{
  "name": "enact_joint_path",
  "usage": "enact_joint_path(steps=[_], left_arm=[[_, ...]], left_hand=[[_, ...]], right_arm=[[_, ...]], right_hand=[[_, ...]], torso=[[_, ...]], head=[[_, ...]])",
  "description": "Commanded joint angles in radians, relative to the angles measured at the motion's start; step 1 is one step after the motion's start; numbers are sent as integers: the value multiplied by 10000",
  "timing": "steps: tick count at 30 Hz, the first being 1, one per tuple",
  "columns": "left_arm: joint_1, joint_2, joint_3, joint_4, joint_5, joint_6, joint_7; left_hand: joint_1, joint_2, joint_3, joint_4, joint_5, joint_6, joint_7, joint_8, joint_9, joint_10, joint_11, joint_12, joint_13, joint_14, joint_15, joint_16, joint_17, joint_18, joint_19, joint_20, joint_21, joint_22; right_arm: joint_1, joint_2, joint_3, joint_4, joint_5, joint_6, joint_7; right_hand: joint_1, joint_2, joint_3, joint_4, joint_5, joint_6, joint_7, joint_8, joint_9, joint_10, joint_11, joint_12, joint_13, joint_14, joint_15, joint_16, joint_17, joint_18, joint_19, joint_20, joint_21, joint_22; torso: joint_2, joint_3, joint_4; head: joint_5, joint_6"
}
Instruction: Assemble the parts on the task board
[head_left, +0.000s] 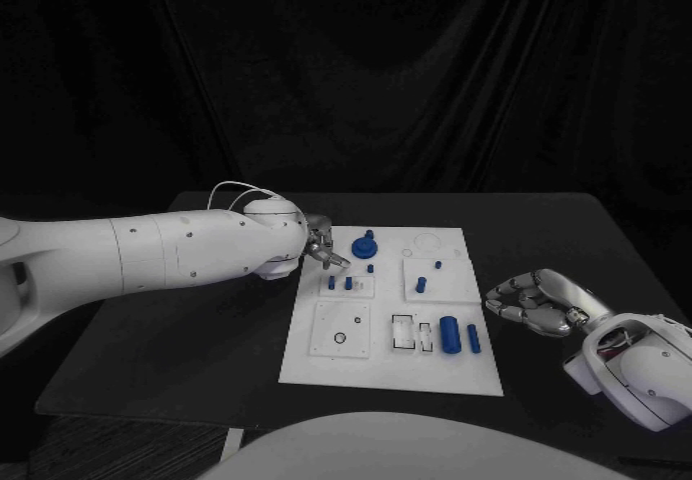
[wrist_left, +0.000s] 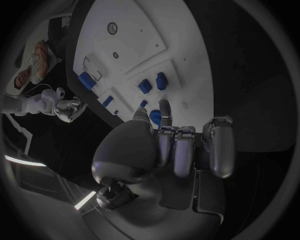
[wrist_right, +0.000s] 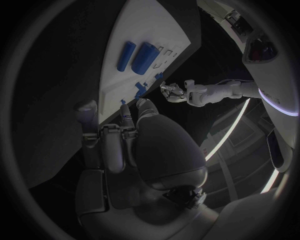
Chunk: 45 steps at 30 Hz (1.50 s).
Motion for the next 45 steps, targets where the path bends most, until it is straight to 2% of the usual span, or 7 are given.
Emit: enact_joint_path(steps=[1,18,24,31,33,36,45], left_arm=[[-25,167,10,-230,150,1295,-733],[-71,709,11,-1027,152,2229,-734],[-79,787,12,-1146,152,2333,-587],[-87,846,12,-1207,202,2331,-422],[-88,856,12,-1220,339,2320,-398],[-89,872,12,-1239,543,2332,-370],[-93,892,12,-1278,730,2322,-292]], left_hand=[[-80,-17,-55,5,-27,2,7,-47,-6,745,-29,79,2316,1039,-58,26,2630,-181,324,-74,73,2080],[-357,-175,-238,4,-214,147,-5,-168,11,915,-42,259,2496,1039,-71,26,2630,-208,386,-95,210,2114],[-355,-113,-211,0,161,219,-23,-212,60,910,-48,253,2492,1039,-64,26,2630,-193,349,-90,140,2092],[-92,-90,-148,-10,1132,292,-51,-369,138,864,-62,204,2452,1039,-66,26,2630,-178,303,-88,78,2072],[-14,-108,-132,-19,1245,302,-58,-396,148,841,-66,180,2431,1039,-67,26,2630,-173,291,-88,59,2067],[262,-152,-55,-23,1778,308,-76,-478,175,835,-79,174,2429,1039,-77,26,2630,-173,283,-94,60,2067],[421,-147,11,-11,2088,310,-73,-582,171,804,-79,142,2403,1039,-76,26,2630,-168,265,-93,39,2060]], right_arm=[[-22,-2,5,14,-49,-72,-17],[-23,32,5,8,-49,-60,-17],[-23,29,5,9,-49,-57,-24],[-23,35,5,10,-49,-39,-49],[-23,34,5,9,-49,-38,-53],[-23,34,5,9,-49,-34,-61],[-23,45,5,-2,-49,-14,-79]], right_hand=[[99,-10,64,12,34,-18,43,69,-6,450,12,-33,286,357,11,-33,1463,82,-63,-18,-20,871],[102,-7,80,13,37,-2,38,80,-3,458,7,-28,292,359,9,-30,1466,82,-59,-18,-15,873],[102,-7,80,13,37,-2,38,80,-3,458,7,-28,292,359,9,-30,1466,82,-59,-18,-15,873],[102,-7,80,13,37,-2,38,80,-3,458,7,-28,292,359,9,-30,1466,82,-59,-18,-15,873],[102,-7,80,13,37,-2,38,80,-3,458,7,-28,292,359,9,-30,1466,82,-59,-18,-15,873],[108,-2,95,11,40,-5,36,79,-4,454,5,-31,288,354,7,-35,1458,84,-64,-18,-26,871],[108,-2,95,11,40,-5,36,79,-4,454,5,-31,288,354,7,-35,1458,84,-64,-18,-26,871]], torso=[[11,-2,-11],[8,-8,8],[9,-6,5],[1,0,-12],[-1,1,-15],[-4,2,-11],[-6,1,-11]], head=[[24,2],[45,2],[45,2],[77,2],[78,2],[74,2],[88,2]])
